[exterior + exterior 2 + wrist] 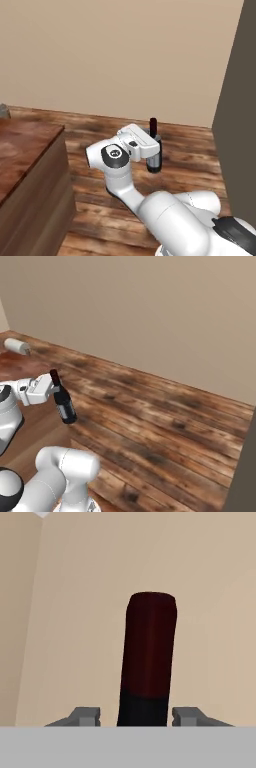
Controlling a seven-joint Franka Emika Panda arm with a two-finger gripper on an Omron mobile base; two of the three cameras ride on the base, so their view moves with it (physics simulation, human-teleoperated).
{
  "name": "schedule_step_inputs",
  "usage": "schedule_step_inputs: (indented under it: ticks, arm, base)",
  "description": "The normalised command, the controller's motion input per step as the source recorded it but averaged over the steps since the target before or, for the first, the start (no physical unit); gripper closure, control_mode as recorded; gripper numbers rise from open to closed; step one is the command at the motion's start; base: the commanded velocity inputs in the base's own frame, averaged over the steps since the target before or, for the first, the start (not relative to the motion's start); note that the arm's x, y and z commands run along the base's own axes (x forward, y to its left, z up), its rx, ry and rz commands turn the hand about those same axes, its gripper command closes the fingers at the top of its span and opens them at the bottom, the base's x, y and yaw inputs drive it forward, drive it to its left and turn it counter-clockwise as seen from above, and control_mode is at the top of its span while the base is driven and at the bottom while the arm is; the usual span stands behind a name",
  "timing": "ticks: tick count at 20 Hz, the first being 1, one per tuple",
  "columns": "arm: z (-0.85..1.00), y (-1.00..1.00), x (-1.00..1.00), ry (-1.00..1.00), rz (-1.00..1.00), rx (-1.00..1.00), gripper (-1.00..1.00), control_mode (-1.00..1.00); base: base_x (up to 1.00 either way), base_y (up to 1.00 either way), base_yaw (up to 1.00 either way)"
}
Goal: There is a wine glass and glass cup on the dining counter. Place the wine bottle next to the wine glass and the juice bottle next to the glass cup.
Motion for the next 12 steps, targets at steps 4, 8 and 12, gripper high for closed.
schedule_step_inputs:
  ticks: [4, 8, 12]
  arm:
    - [0.0, 0.0, 0.0, 0.0, 0.0, 0.0, 1.0, 1.0]
    - [0.0, 0.0, 0.0, 0.0, 0.0, 0.0, 1.0, 1.0]
    - [0.0, 0.0, 0.0, 0.0, 0.0, 0.0, 1.0, 1.0]
  base:
    - [0.85, -0.16, 0.18]
    - [0.85, -0.14, 0.18]
    - [0.85, -0.13, 0.19]
